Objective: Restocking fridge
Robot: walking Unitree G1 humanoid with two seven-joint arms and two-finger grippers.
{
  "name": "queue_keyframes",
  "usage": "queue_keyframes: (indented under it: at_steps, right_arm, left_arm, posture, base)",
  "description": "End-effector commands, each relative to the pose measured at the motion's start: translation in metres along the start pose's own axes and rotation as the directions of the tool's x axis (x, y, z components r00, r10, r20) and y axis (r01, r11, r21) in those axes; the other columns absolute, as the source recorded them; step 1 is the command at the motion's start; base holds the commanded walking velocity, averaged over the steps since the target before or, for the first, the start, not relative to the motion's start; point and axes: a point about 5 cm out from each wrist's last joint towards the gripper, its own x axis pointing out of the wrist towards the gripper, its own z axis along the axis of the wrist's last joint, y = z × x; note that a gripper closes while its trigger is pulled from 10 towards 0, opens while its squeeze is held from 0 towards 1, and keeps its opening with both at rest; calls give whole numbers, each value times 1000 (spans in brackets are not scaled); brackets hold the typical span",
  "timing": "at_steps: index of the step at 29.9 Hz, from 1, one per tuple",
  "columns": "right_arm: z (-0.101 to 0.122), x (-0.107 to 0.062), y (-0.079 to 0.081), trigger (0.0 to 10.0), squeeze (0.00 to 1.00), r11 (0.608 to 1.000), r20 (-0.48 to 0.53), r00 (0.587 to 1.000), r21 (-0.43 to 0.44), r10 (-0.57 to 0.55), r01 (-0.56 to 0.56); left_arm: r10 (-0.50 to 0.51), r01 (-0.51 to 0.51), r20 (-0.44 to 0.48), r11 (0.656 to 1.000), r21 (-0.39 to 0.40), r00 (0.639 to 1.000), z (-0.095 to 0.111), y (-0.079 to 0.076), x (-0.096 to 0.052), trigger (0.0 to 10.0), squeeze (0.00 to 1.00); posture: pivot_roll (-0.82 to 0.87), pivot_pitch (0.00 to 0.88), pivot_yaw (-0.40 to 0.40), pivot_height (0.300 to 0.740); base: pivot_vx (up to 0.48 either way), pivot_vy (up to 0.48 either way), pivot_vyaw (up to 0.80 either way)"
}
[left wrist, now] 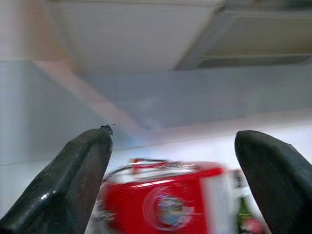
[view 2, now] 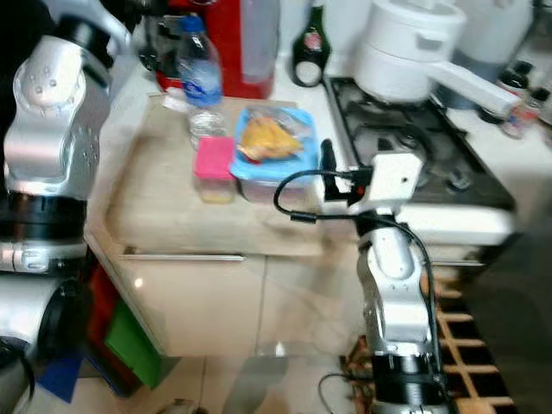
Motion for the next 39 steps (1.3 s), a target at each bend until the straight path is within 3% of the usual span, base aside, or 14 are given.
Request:
queue_keyframes:
  at_steps: [1, 2, 3, 4, 5, 9, 15, 18, 25, 29, 32, 39]
  right_arm:
    - [2, -4, -9, 10000, 0, 999, -6, 999, -25, -34, 33]
    - [2, -4, -9, 10000, 0, 999, -6, 999, -25, -34, 33]
    - [1, -5, -9, 10000, 0, 999, -9, 999, -23, -45, 45]
    - [1, -5, -9, 10000, 0, 999, -9, 999, -23, -45, 45]
    - [2, -6, -9, 10000, 0, 998, -11, 999, -22, -52, 52]
    - [5, -7, -10, 10000, 0, 998, -7, 998, -27, -60, 59]
    - [9, -6, -14, 10000, 0, 997, -9, 998, -45, -58, 57]
    - [11, -5, -14, 10000, 0, 997, -9, 998, -53, -56, 55]
    - [19, -1, -18, 10000, 0, 996, 7, 999, -71, -49, 49]
    - [19, 1, -20, 10000, 0, 996, 3, 999, -68, -50, 50]
    - [18, 2, -18, 10000, 0, 997, -7, 999, -59, -46, 46]
    - [15, 3, -17, 10000, 0, 998, -28, 999, -41, -42, 41]
  left_arm:
    - [-46, 44, -66, 998, -34, 997, -10, -8, 7, 10000, 0]
    - [-46, 44, -66, 998, -34, 997, -10, -8, 7, 10000, 0]
    - [-50, 40, -81, 992, -119, 995, -9, -5, 13, 10000, 0]
    - [-50, 40, -81, 992, -119, 995, -9, -5, 13, 10000, 0]
    - [-54, 35, -93, 981, -190, 994, -8, -2, 18, 10000, 0]
    - [-79, 44, -120, 962, -270, 990, -11, -1, 22, 10000, 0]
    - [-144, 24, -256, 907, -421, 956, -40, -9, 22, 10000, 0]
    - [-158, 13, -295, 898, -440, 942, -49, -11, 21, 10000, 0]
    - [-214, 65, -267, 877, -476, 940, -48, -18, 22, 10000, 0]
    - [-283, 165, -246, 896, -412, 927, -49, -29, 20, 10000, 0]
    - [-266, 146, -327, 926, -348, 907, -62, -33, 17, 10000, 0]
    - [-248, 97, -378, 921, -376, 892, -70, -36, 16, 10000, 0]
  posture:
    - [-107, 23, -2, 740]
    - [-107, 23, -2, 740]
    - [-119, 31, 7, 740]
    - [-119, 31, 7, 740]
    - [-126, 34, 12, 740]
    - [-138, 40, 12, 740]
    - [-153, 53, 13, 740]
    - [-158, 62, 12, 740]
    - [-164, 77, -1, 740]
    - [-164, 77, -4, 740]
    - [-164, 85, -3, 740]
    - [-169, 100, 3, 740]
  base:
    - [0, 0, 0]
    - [0, 0, 0]
    - [0, 0, 0]
    - [0, 0, 0]
    - [0, 0, 0]
    - [0, 0, 0]
    - [0, 0, 0]
    - [0, 0, 0]
    - [0, 0, 0]
    - [0, 0, 0]
    - [0, 0, 0]
    - [0, 0, 0]
